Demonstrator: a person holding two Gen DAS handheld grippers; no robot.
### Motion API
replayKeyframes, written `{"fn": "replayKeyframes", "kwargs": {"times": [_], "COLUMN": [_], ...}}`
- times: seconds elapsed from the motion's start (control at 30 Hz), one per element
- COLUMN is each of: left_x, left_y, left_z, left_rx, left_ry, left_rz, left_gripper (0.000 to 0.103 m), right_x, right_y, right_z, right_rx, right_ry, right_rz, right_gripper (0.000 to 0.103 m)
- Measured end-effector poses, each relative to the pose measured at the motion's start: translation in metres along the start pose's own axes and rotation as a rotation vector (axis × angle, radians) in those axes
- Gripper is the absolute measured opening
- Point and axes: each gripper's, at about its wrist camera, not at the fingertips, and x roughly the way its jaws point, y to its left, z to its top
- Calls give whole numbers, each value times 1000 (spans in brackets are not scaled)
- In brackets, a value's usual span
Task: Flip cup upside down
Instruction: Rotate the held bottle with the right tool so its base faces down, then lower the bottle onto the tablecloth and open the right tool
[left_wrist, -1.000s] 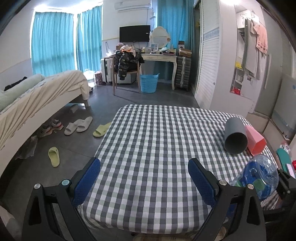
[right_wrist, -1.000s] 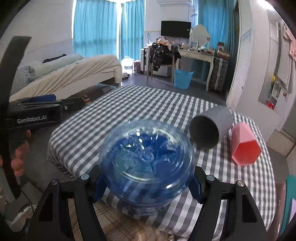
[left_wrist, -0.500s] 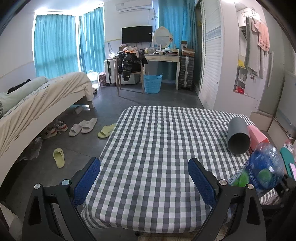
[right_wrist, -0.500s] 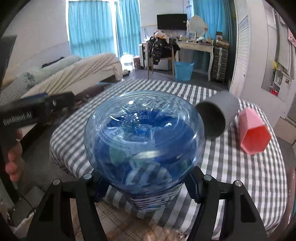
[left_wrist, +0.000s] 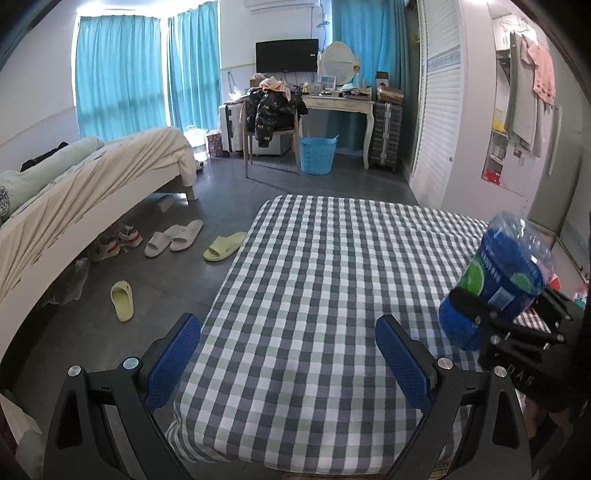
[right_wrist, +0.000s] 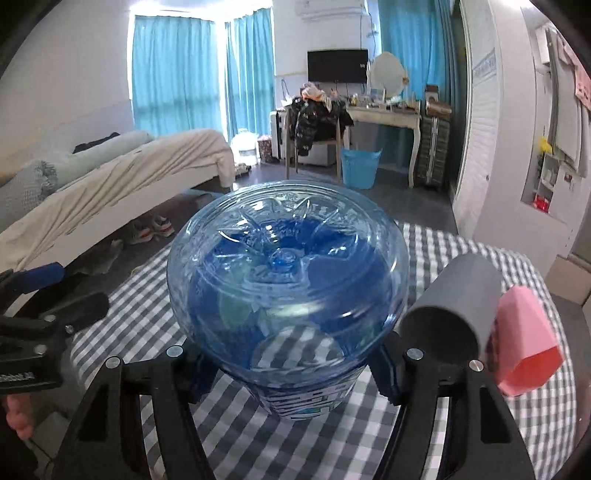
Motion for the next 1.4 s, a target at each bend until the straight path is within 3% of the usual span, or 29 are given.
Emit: {"fn": "replayKeyframes", "kwargs": {"times": [0.2,0.7,0.77,0.8,0.83,1.13,1.4], "left_x": [8,-8,-14,-15,-18,-62,-107], "left_y": [-2,-3,-5,-5,-6,-27,-57], "left_z": [-4,0,2,3,4,15,13], "left_rx": [1,-17,-16,-15,-12,-7,-20], "left_ry": [21,5,-5,-10,-17,-131,-263], "left_rz": [-8,20,30,34,39,89,15], "left_gripper": [98,98,98,98,98,98,98], "right_x": [15,16,15,14,10,-72,-158], "right_y": [-1,-11,-12,-14,-13,-27,-57], "right_z": [-15,-23,-20,-18,-15,24,32], "right_rx": [10,41,43,40,35,57,52], "right_ry": [67,58,61,59,44,-151,-248], "right_rz": [-9,2,22,28,24,30,-83], "right_gripper": [68,68,72,83,91,93,96]}}
